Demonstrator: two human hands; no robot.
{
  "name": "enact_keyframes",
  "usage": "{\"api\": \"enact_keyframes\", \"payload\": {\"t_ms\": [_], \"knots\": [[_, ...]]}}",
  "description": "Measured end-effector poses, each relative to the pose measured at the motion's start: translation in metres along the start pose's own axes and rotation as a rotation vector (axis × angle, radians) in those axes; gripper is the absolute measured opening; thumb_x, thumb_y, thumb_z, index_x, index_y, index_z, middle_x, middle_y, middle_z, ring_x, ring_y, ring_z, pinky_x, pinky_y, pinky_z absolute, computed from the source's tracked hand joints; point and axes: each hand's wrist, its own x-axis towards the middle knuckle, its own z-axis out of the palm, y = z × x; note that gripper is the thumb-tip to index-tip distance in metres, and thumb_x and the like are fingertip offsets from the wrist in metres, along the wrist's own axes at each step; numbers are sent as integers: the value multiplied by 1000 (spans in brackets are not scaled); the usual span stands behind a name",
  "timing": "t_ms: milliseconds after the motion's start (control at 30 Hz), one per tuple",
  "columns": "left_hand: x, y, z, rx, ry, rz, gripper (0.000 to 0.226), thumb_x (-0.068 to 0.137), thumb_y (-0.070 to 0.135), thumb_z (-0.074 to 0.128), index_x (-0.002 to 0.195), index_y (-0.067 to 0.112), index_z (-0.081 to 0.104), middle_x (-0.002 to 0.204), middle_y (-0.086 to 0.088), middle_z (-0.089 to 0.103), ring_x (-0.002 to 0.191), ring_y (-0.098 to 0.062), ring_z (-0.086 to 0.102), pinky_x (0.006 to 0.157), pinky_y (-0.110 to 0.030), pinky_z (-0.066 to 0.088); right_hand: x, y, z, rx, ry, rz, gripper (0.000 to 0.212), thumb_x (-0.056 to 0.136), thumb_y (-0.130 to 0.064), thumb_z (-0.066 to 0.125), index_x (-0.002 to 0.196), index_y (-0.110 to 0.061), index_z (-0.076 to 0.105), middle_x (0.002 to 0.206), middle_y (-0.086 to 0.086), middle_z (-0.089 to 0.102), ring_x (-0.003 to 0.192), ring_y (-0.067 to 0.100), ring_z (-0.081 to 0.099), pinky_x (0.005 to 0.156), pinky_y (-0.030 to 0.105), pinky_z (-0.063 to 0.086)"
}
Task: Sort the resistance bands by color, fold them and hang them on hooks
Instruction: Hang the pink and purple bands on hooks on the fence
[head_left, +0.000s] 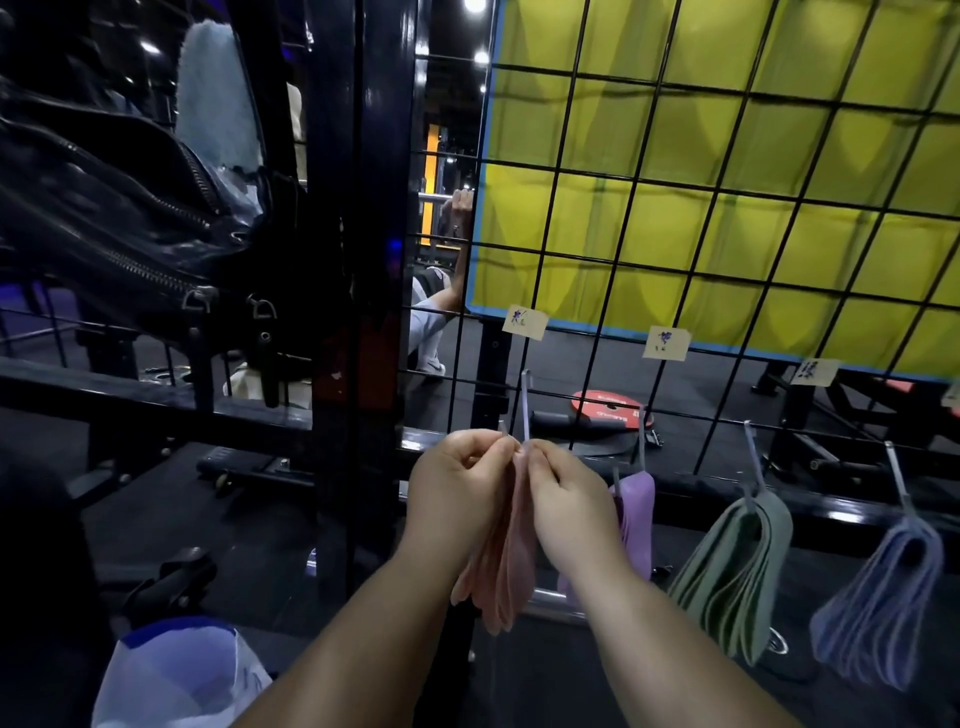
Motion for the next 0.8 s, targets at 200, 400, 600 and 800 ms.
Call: {"api": "enact_keyframes", "payload": {"t_ms": [200,400,600,800], "knots": [[3,5,6,60,15,-10,15,90,24,65,78,24,74,76,16,71,74,-5,68,76,-35,58,5,-7,-5,-67,-29,14,29,101,-21,44,91,-14,70,84,0,71,87,19,64,84,42,50],[3,2,8,111,18,-29,16,90,27,65,80,20,75,73,12,71,71,0,64,66,-21,48,5,-4,-11,-167,-66,13,33,99,-22,43,81,-15,69,70,0,65,68,20,61,60,33,45],[-4,-11,4,27,10,-92,13,91,25,64,82,22,74,80,9,73,80,-9,70,82,-43,57,-2,10,-4,-194,-38,0,24,98,-29,43,90,-26,66,92,-9,67,88,11,62,79,32,48],[-10,-16,5,-11,39,-94,11,92,26,63,86,25,73,82,7,75,82,-10,71,82,-43,58,-17,16,-1,-153,-92,91,12,100,-46,39,109,-42,47,89,-11,66,83,10,63,67,29,48]]}}
